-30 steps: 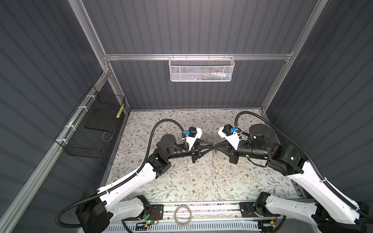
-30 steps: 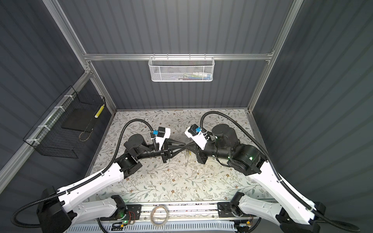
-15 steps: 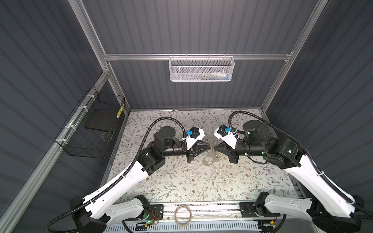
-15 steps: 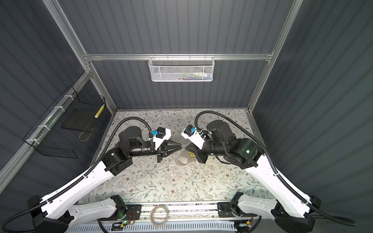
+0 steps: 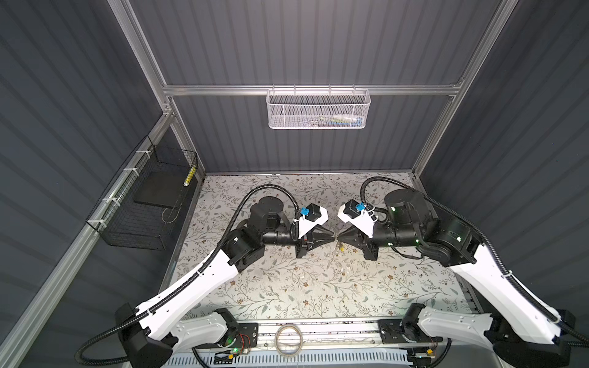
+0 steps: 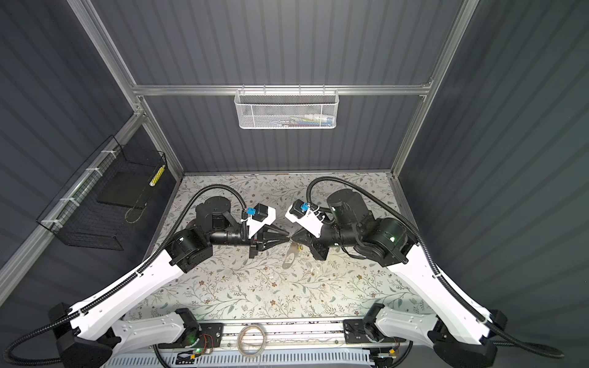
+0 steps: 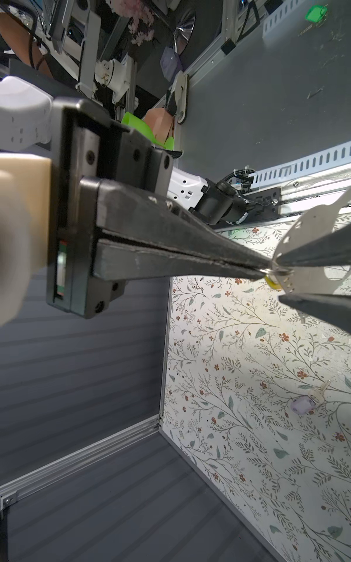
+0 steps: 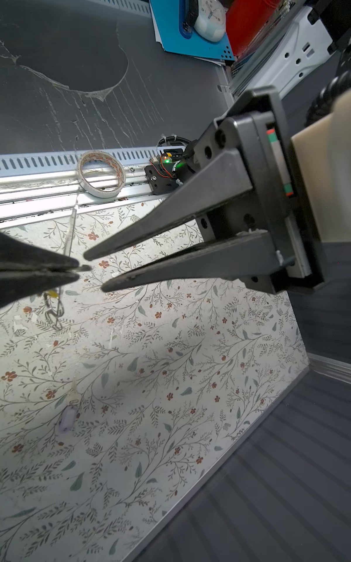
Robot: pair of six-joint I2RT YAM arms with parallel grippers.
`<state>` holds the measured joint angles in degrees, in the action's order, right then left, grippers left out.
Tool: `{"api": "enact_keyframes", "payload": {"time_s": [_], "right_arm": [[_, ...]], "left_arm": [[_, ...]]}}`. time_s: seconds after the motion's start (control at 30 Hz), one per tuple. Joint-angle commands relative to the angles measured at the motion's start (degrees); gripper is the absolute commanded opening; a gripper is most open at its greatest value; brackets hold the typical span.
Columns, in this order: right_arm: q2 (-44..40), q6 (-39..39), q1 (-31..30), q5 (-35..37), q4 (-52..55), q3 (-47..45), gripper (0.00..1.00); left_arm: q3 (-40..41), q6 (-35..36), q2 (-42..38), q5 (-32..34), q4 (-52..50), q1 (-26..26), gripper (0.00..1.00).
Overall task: Attach keys to a key ring
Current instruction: Insert the key into the keyring.
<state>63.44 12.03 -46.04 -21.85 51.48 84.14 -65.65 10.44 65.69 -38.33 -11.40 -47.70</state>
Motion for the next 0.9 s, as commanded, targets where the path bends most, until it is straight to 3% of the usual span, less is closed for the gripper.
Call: {"api": "enact_keyframes", "payload": {"time_s": [0.0, 0.87], "right_arm": [[-0.28, 0.56, 0.26, -1.39, -0.49, 1.34, 0.00], [-0.43, -0.34, 0.32, -1.77, -1.97, -0.56, 0.00]], "left_arm": [[-2.14, 0.93, 1.21, -2.99, -1.22, -0.33, 0.18], [-1.73, -0.08, 0.16, -2.20, 0.34, -0.36, 0.12]]}}
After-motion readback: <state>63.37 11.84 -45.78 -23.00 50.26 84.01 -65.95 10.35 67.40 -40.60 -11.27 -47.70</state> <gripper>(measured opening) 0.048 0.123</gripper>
